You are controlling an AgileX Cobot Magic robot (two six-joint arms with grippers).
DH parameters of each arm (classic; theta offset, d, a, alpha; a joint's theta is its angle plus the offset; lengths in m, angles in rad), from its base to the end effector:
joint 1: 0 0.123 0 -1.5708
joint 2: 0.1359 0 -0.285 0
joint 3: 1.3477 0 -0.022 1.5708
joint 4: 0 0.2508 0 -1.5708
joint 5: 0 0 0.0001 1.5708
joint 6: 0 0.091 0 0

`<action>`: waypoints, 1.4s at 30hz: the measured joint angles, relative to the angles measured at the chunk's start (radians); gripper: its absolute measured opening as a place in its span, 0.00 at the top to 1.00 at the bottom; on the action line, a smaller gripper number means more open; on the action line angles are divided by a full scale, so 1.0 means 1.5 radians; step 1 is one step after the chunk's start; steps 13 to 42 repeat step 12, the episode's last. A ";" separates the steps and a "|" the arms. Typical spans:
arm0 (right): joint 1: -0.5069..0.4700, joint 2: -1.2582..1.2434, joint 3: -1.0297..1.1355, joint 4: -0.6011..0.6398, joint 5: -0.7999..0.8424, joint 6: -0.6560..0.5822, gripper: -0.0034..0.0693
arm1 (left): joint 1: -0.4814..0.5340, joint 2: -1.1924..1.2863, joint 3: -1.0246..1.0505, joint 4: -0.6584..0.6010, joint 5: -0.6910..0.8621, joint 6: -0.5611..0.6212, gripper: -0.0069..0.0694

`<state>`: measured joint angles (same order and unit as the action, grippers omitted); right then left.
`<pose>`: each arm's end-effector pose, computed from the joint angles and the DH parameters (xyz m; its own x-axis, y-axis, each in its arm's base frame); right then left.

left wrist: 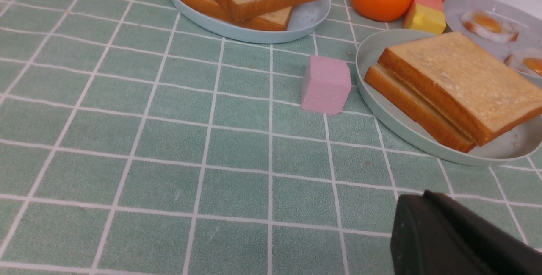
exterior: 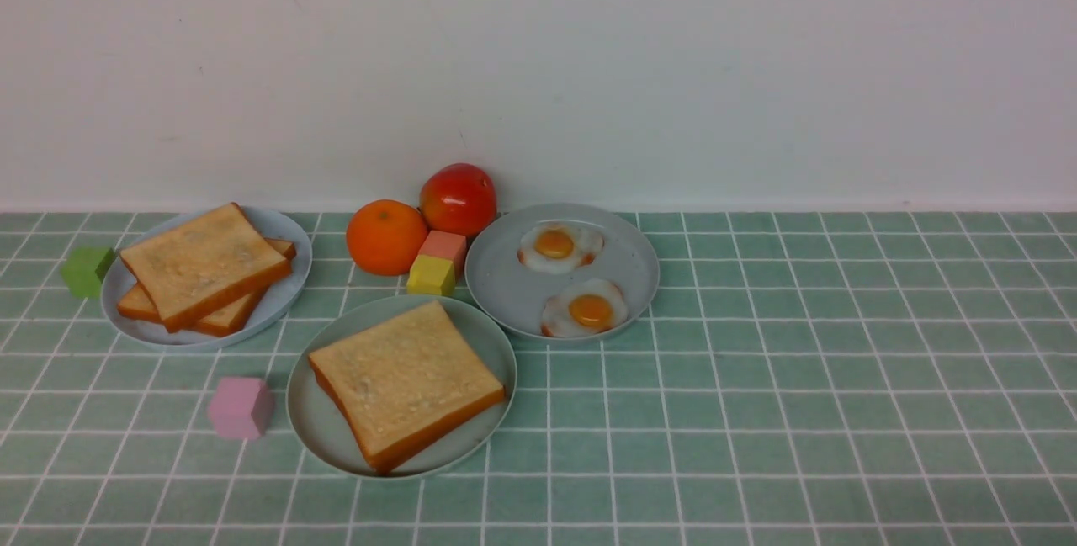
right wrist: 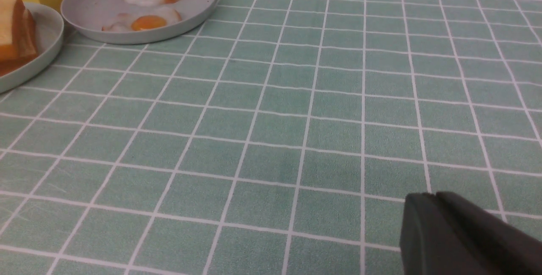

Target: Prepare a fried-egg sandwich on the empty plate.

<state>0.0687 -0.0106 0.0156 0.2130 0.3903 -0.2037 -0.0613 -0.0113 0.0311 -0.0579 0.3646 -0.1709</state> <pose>0.0514 0.0109 0.1742 -0.2940 -0.0265 -0.9554 -0.1469 0.9890 0.0178 0.0527 -0.0051 0.1706 -0.3025 -0.2049 -0.9309 0.0138 0.9756 -0.2192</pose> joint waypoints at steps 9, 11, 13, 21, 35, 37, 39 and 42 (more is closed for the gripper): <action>0.000 0.000 0.000 0.000 0.000 -0.001 0.88 | 0.000 0.000 0.000 0.000 0.000 0.000 0.93; 0.000 0.000 0.000 0.000 0.000 -0.001 0.87 | 0.000 0.000 0.000 0.000 0.000 0.000 0.93; 0.000 0.000 0.000 0.000 0.000 -0.001 0.87 | 0.000 0.000 0.000 0.000 0.000 0.000 0.93; 0.000 0.000 0.000 0.000 0.000 -0.001 0.87 | 0.000 0.000 0.000 0.000 0.000 0.000 0.93; 0.000 0.000 0.000 0.000 0.000 -0.001 0.87 | 0.000 0.000 0.000 0.000 0.000 0.000 0.93; 0.000 0.000 0.000 0.000 0.000 -0.001 0.87 | 0.000 0.000 0.000 0.000 0.000 0.000 0.93; 0.000 0.000 0.000 0.000 0.000 -0.001 0.87 | 0.000 0.000 0.000 0.000 0.000 0.000 0.93; 0.000 0.000 0.000 0.000 0.000 -0.001 0.87 | 0.000 0.000 0.000 0.000 0.000 0.000 0.93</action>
